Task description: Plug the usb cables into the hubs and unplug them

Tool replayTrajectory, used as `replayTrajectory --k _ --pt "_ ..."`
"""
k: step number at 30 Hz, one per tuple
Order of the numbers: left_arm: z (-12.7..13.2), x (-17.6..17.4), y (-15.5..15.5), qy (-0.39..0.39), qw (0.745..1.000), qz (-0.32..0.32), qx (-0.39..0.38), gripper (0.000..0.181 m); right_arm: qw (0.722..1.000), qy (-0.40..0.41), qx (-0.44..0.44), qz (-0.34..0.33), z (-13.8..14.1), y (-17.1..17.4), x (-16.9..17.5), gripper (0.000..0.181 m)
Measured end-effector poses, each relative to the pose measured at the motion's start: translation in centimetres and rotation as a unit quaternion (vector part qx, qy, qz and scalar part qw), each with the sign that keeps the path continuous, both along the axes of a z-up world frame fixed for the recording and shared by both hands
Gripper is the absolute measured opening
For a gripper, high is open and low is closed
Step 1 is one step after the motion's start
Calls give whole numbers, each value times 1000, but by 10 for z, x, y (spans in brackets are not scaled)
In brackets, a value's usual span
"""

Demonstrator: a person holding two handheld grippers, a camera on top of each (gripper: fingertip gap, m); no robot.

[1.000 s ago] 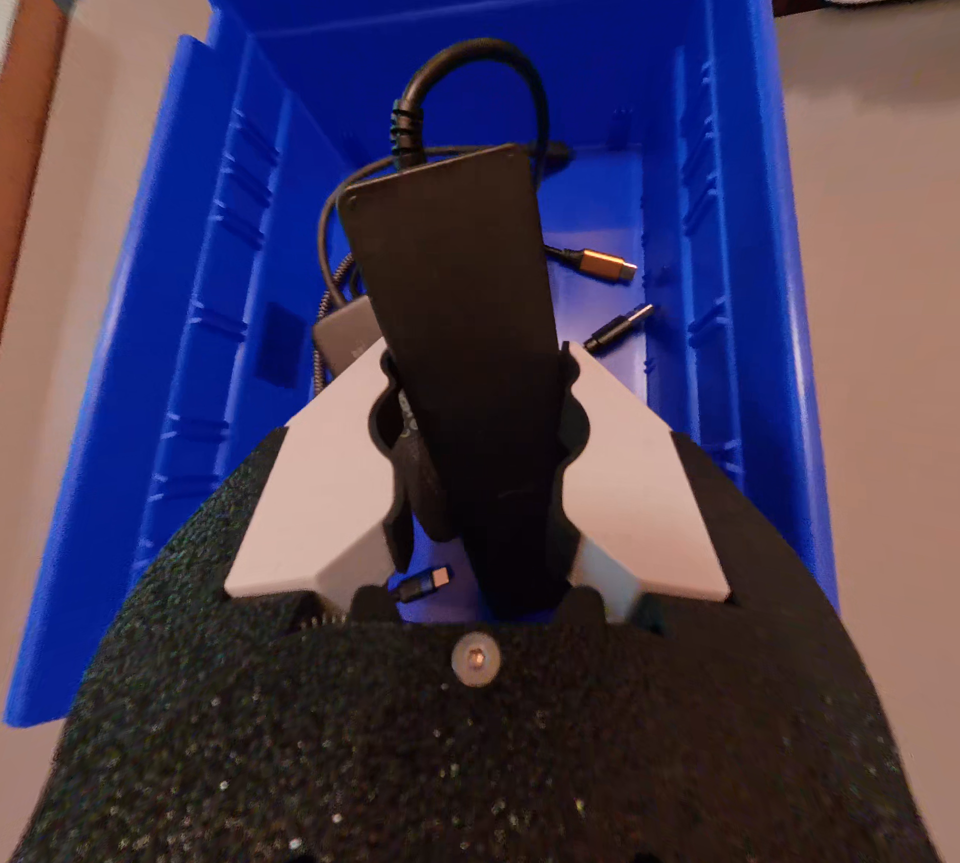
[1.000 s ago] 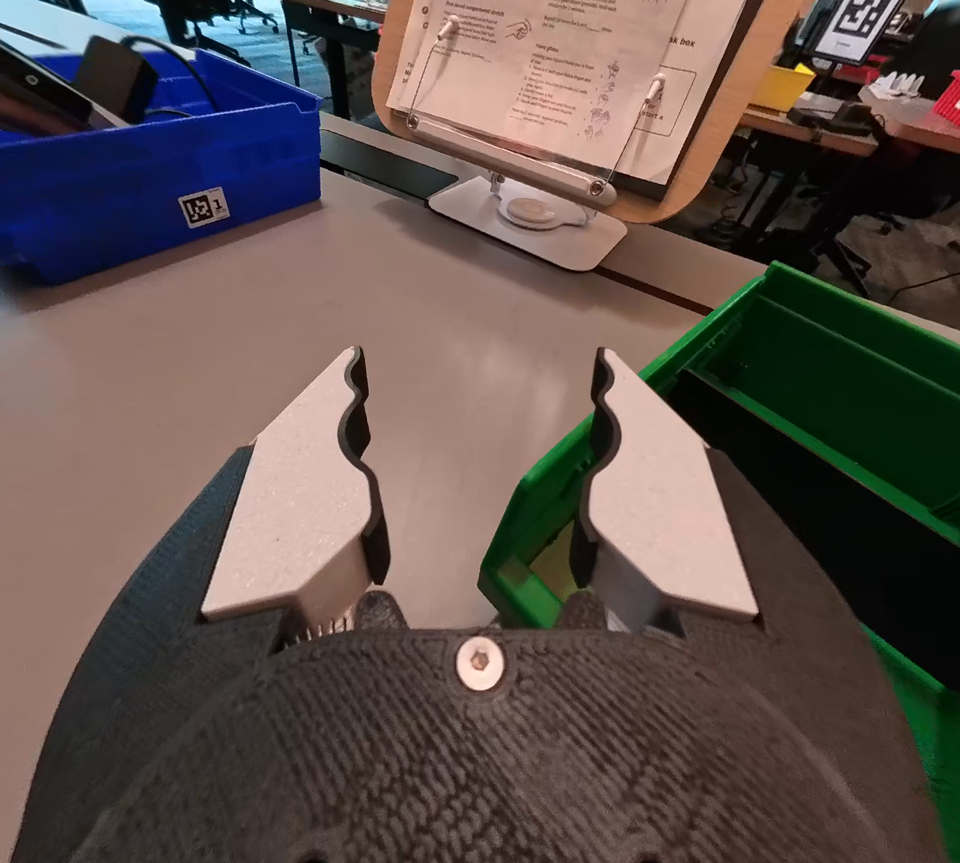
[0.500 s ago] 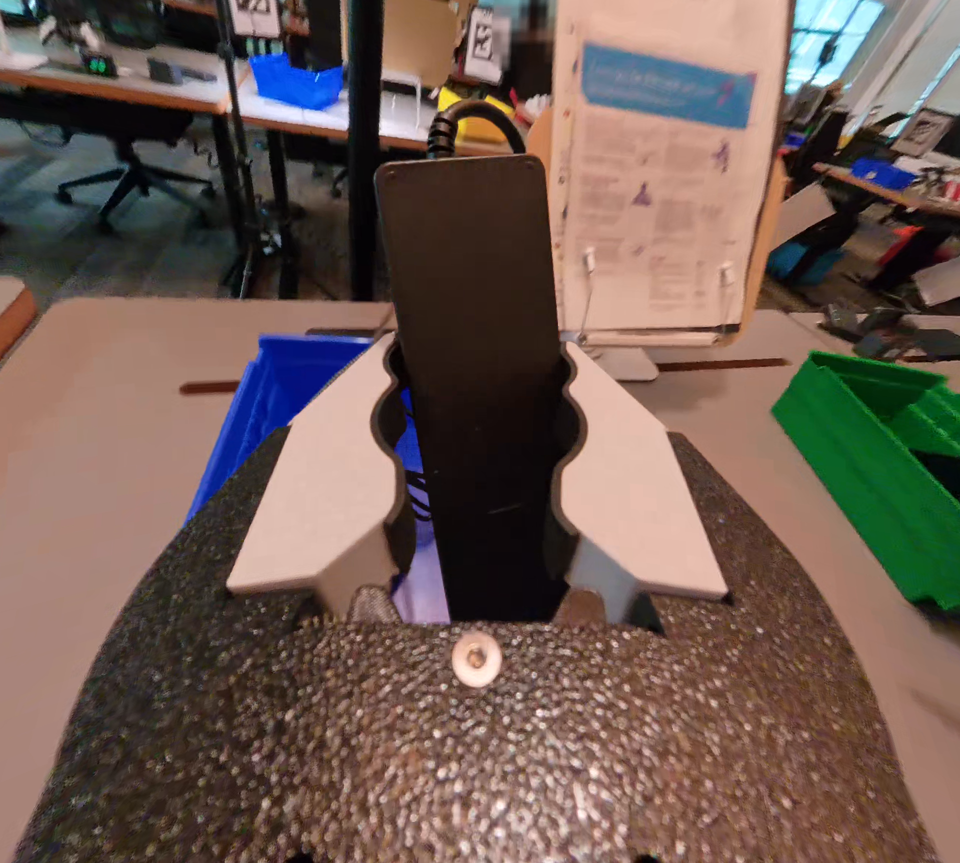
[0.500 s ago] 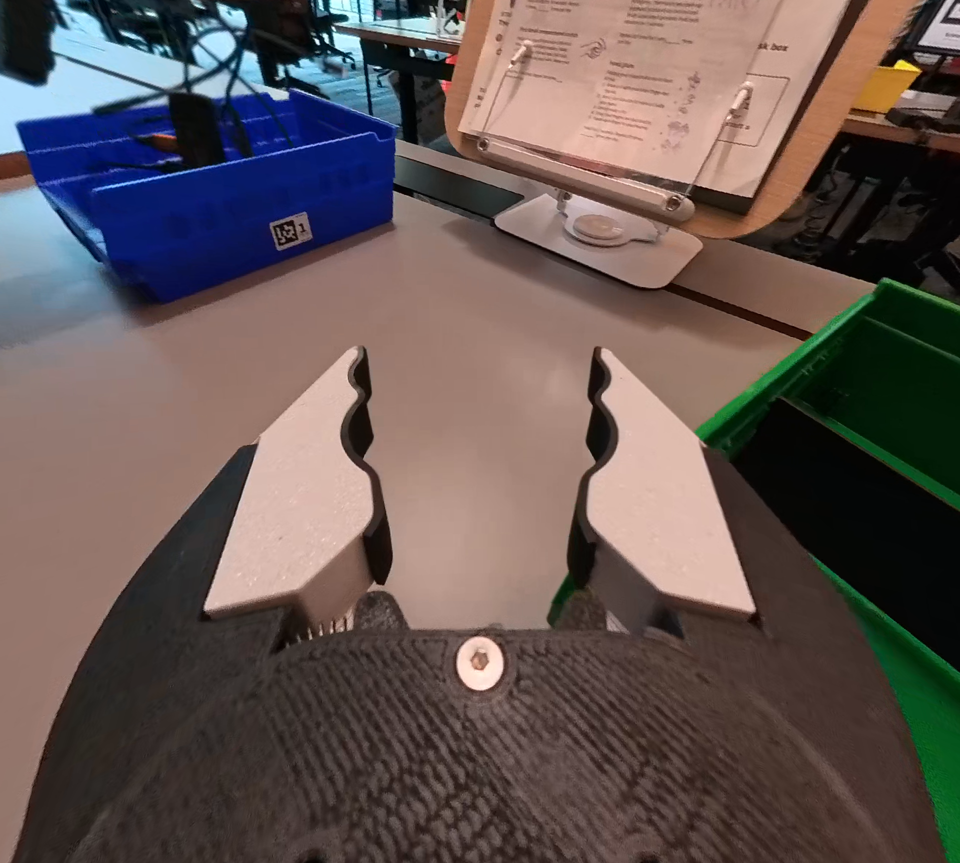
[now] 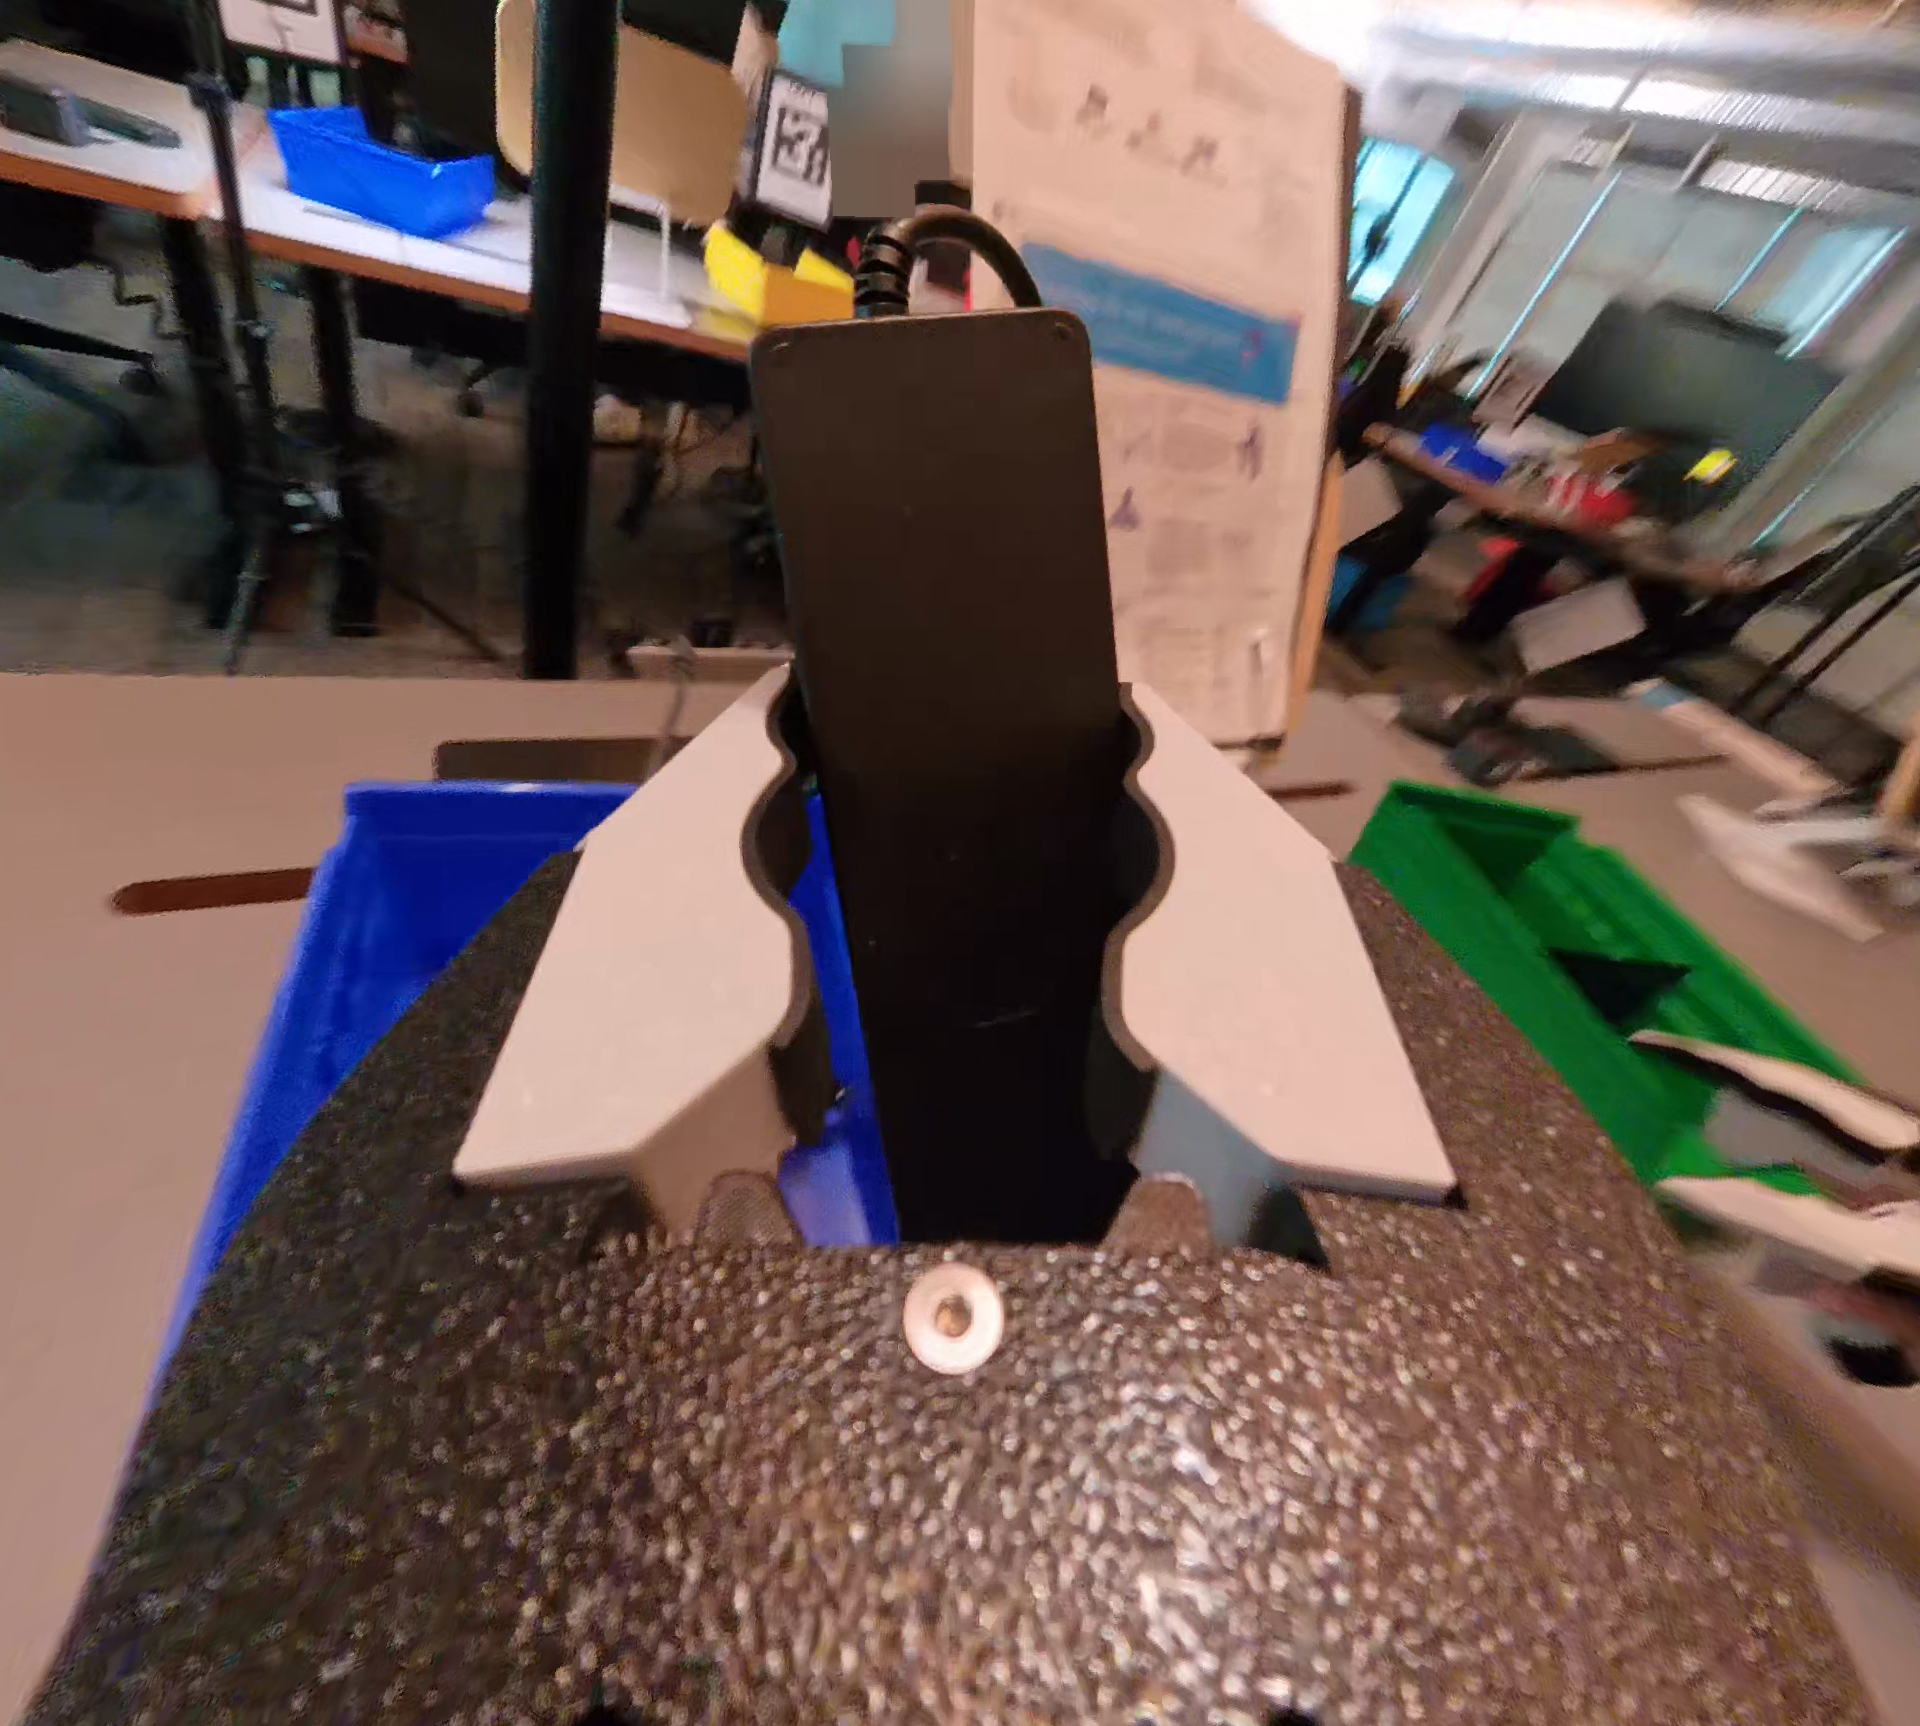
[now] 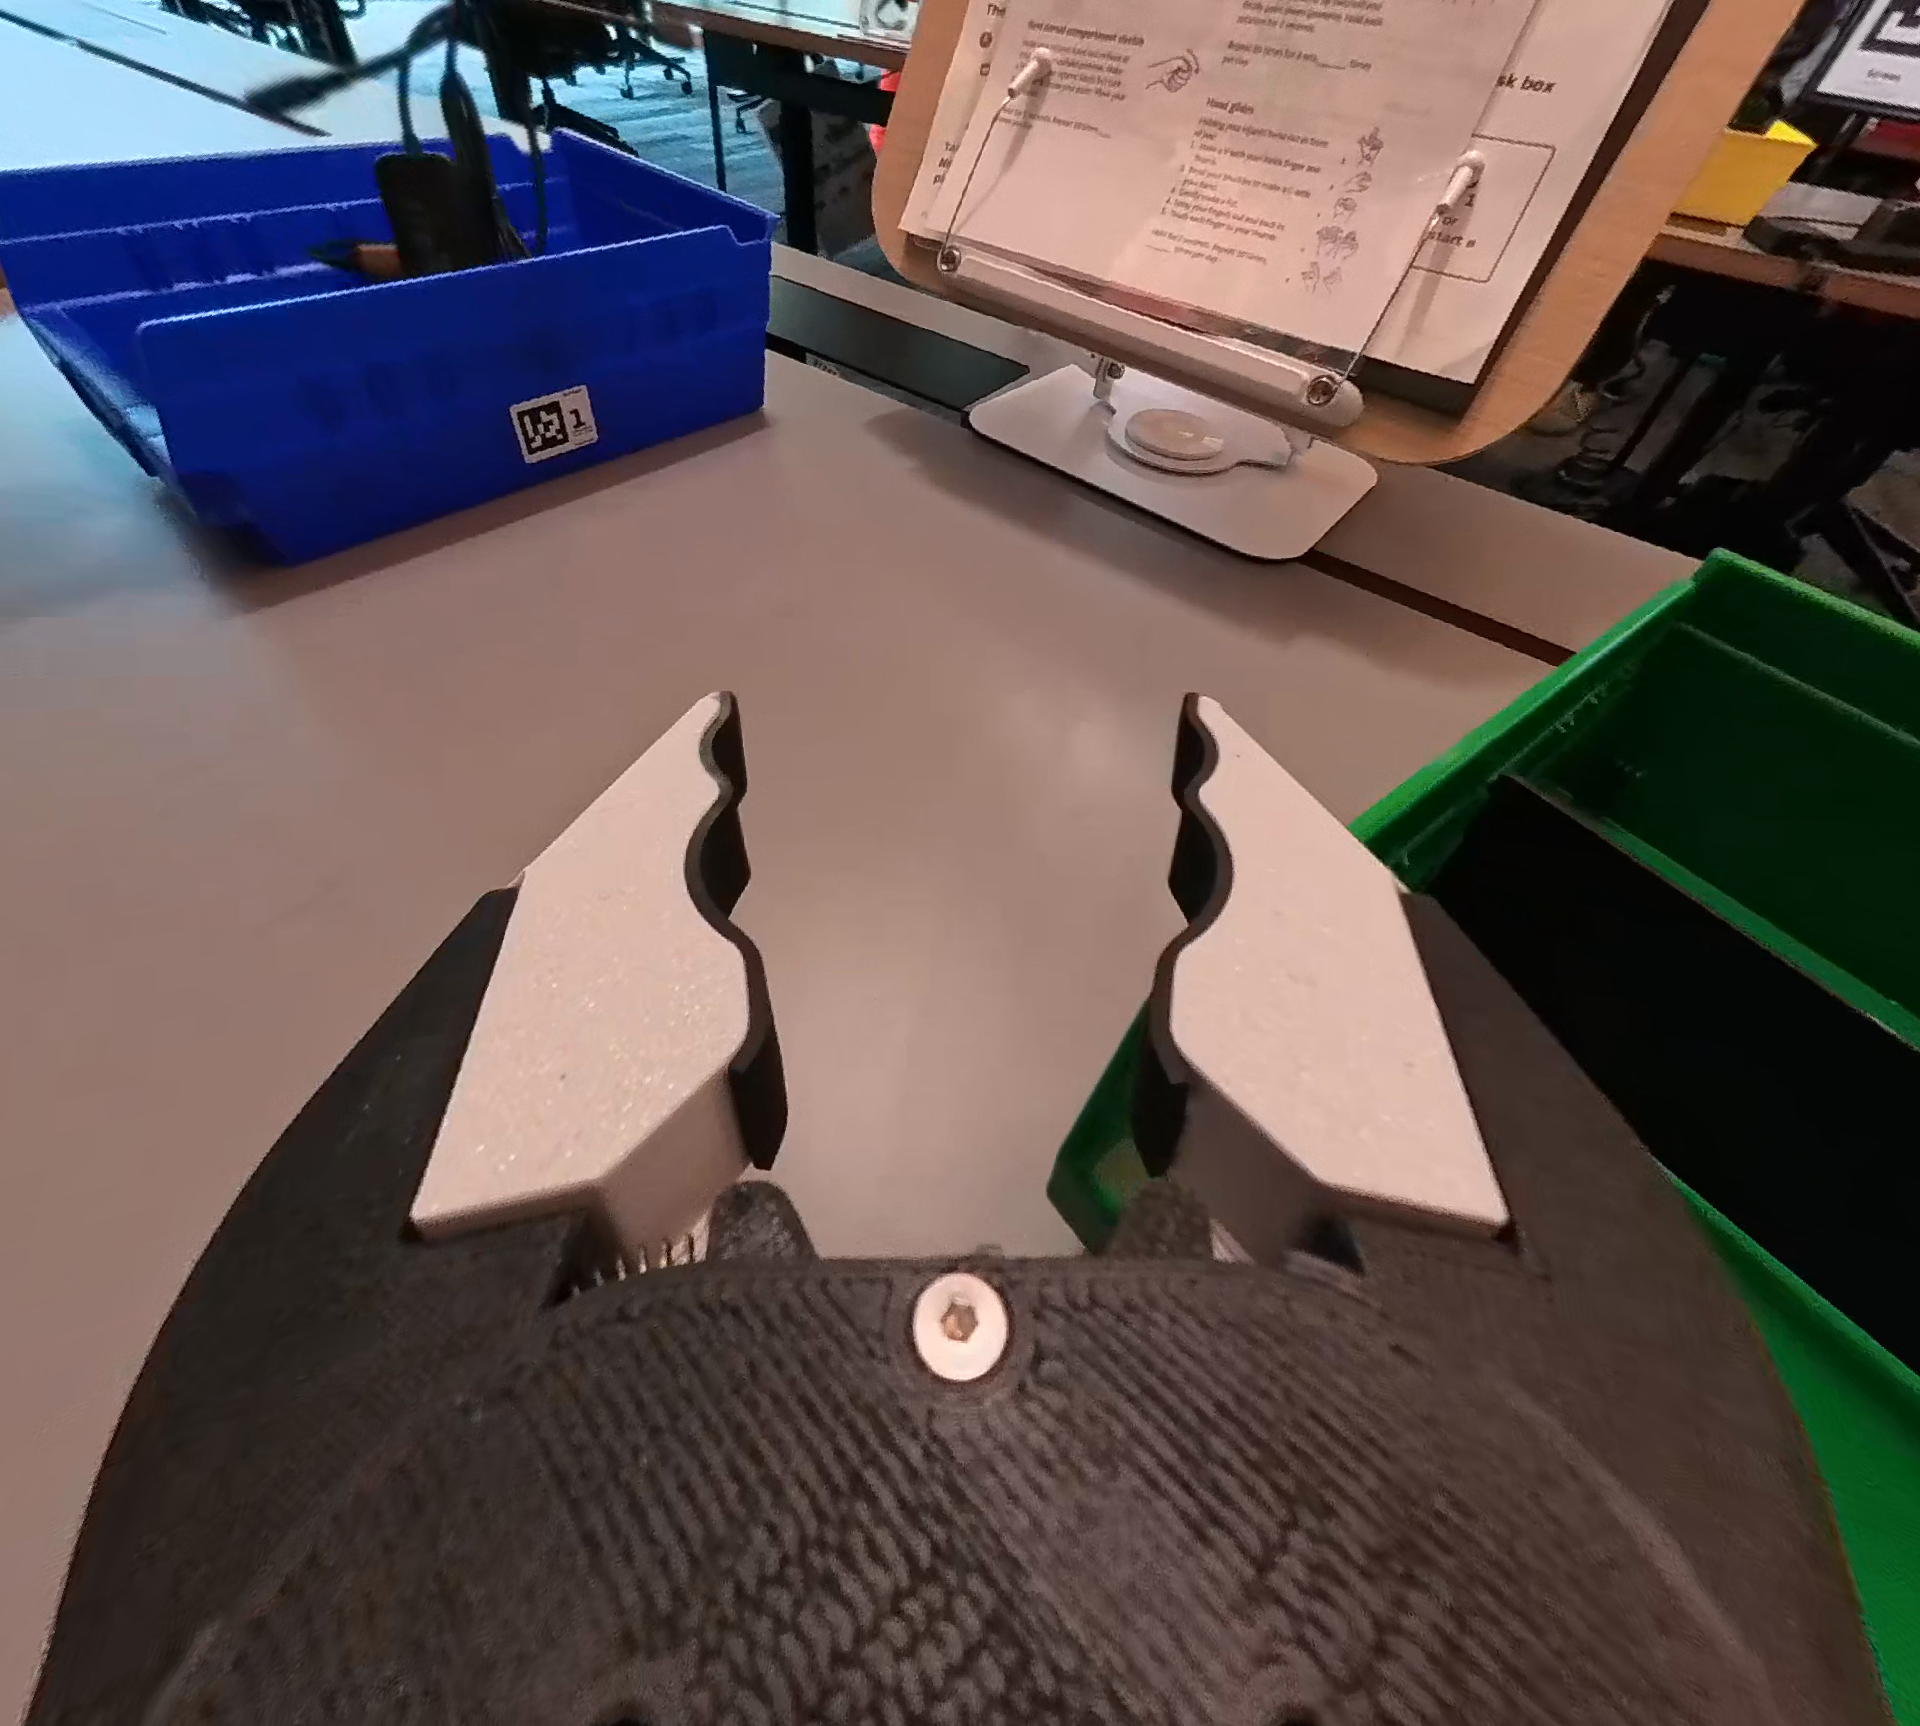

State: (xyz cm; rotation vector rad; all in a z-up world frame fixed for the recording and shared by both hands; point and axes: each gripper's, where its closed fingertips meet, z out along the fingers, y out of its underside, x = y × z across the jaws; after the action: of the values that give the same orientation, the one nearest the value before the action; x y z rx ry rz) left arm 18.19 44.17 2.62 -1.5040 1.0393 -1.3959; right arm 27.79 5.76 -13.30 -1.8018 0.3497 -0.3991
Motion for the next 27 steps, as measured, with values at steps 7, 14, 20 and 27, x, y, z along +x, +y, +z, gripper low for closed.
replayTrajectory --k 7,14,20,27 --pt "41 -7 16 -114 978 -45 -169 56 1000 8 5 -7 -1 -6 6 82" --pt "20 -40 32 -242 886 -150 -365 56 1000 14 5 -7 -1 -10 8 82" --pt "1 -69 41 -332 823 -193 -418 55 1000 21 8 -6 -3 -10 9 81" --pt "35 -62 17 -282 862 -256 -334 55 1000 24 -10 -2 -13 -7 8 81"
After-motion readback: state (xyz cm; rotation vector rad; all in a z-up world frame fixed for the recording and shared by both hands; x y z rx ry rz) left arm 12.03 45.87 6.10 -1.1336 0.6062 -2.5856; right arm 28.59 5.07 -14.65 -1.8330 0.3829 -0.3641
